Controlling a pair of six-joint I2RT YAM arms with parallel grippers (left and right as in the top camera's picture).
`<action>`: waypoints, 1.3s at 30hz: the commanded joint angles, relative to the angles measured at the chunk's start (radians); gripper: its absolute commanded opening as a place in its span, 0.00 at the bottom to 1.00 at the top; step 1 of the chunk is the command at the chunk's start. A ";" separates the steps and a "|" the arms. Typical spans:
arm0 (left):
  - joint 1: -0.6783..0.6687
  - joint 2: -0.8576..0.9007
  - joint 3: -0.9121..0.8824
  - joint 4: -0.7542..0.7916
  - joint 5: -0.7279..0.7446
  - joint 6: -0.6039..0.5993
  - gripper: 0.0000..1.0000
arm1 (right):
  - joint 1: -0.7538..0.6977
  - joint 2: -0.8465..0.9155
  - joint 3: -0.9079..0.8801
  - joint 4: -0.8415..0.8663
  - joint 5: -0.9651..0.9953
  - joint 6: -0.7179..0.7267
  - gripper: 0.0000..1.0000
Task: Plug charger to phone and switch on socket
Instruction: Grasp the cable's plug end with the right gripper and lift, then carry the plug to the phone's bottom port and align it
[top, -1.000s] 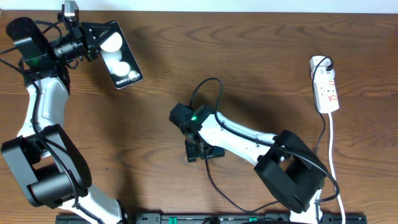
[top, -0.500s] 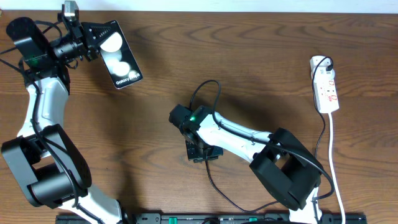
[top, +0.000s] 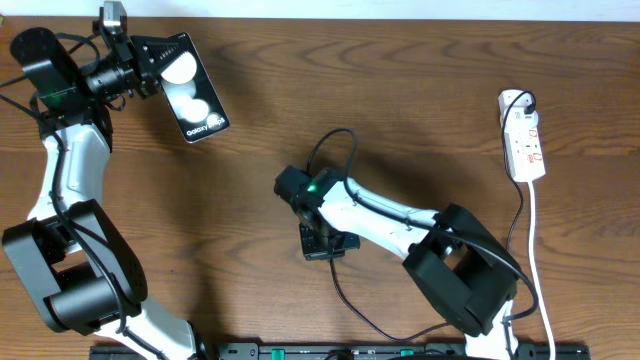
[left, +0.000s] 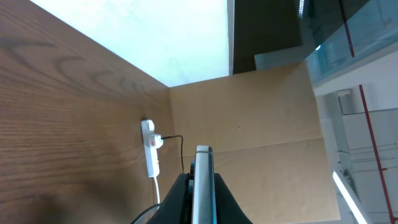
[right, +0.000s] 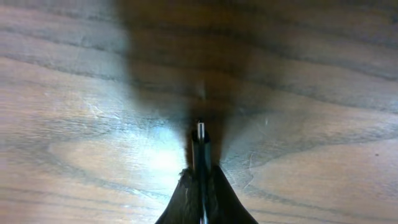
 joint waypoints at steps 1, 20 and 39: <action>0.005 -0.020 0.012 0.007 0.020 0.014 0.08 | -0.069 0.009 0.019 0.032 -0.225 -0.137 0.01; -0.040 -0.020 0.012 0.008 0.026 0.006 0.07 | -0.376 0.009 0.019 0.843 -1.400 -0.379 0.01; -0.137 -0.021 0.012 0.008 -0.153 0.005 0.08 | -0.301 0.009 0.019 1.613 -1.315 0.256 0.01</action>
